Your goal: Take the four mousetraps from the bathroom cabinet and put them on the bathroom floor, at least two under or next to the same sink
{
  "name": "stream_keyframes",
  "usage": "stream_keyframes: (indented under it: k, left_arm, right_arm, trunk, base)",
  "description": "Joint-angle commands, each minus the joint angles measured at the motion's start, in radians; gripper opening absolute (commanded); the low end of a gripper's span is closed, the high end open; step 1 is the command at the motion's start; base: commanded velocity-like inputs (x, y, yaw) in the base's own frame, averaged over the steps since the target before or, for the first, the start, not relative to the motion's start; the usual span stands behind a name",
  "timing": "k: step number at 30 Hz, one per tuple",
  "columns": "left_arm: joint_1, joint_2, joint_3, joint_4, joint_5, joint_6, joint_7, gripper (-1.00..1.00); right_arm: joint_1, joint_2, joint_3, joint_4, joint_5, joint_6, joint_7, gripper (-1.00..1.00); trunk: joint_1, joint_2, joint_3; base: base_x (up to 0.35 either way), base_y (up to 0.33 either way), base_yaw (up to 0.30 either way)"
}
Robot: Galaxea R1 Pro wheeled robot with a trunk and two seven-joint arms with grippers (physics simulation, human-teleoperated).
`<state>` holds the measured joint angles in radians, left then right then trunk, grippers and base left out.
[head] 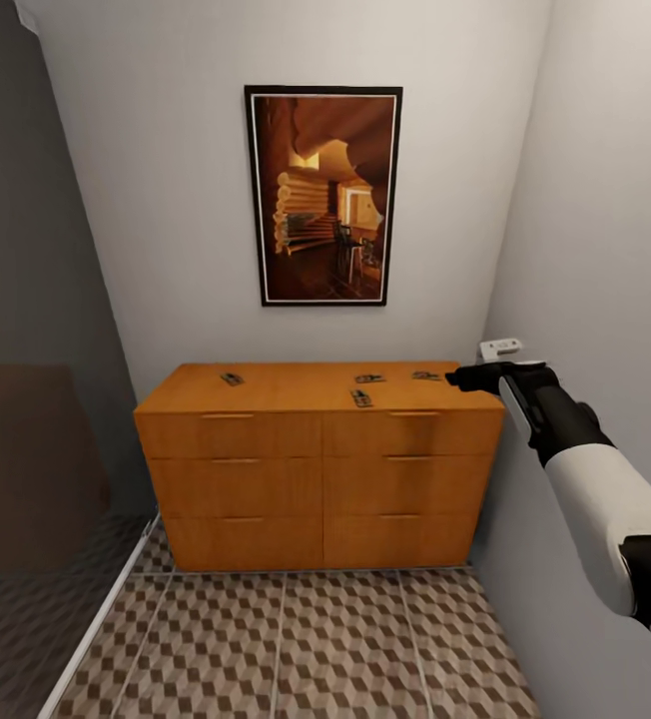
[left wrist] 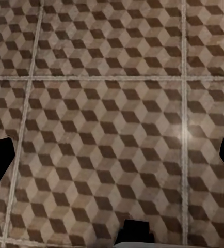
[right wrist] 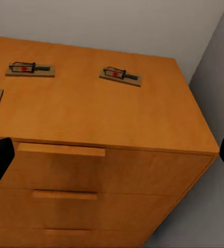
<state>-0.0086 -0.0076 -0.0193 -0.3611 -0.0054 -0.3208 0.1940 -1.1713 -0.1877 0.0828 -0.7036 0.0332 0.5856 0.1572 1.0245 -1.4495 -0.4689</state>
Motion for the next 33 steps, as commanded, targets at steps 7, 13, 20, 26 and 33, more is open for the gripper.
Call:
stream_keyframes:
  k: [7, 13, 20, 26, 33]
  left_arm:
    - [-0.001, 0.000, -0.002, 0.000, -0.001, -0.003, 0.005, 1.00]
    - [-0.001, 0.000, -0.002, -0.001, -0.001, -0.004, 0.005, 1.00]
    - [-0.001, 0.000, -0.004, -0.001, -0.001, -0.004, 0.005, 1.00]
    - [-0.001, 0.000, -0.004, -0.001, -0.001, -0.004, 0.005, 1.00]
    - [-0.001, 0.000, -0.004, -0.001, -0.001, -0.004, 0.005, 1.00]
  right_arm:
    - [-0.001, 0.003, 0.004, 0.071, 0.004, -0.064, 0.004, 1.00]
    - [-0.001, 0.006, 0.004, 0.099, 0.004, -0.084, 0.005, 1.00]
    - [-0.001, 0.038, 0.003, 0.103, 0.005, -0.087, 0.016, 1.00]
    - [-0.001, 0.055, 0.003, 0.104, 0.005, -0.088, 0.016, 1.00]
    - [-0.001, 0.069, 0.003, 0.105, 0.005, -0.088, 0.016, 1.00]
  trunk:
    - [0.001, -0.001, -0.001]
    - [0.001, -0.001, -0.001]
    - [0.001, -0.001, -0.001]
    - [0.001, -0.001, -0.001]
    - [0.001, -0.001, -0.001]
  base:
    - [0.197, 0.000, 0.000]
    - [0.028, 0.000, 0.000]
    - [0.002, 0.002, 0.000]
    - [0.056, 0.064, 0.000]
    - [0.139, 0.093, 0.000]
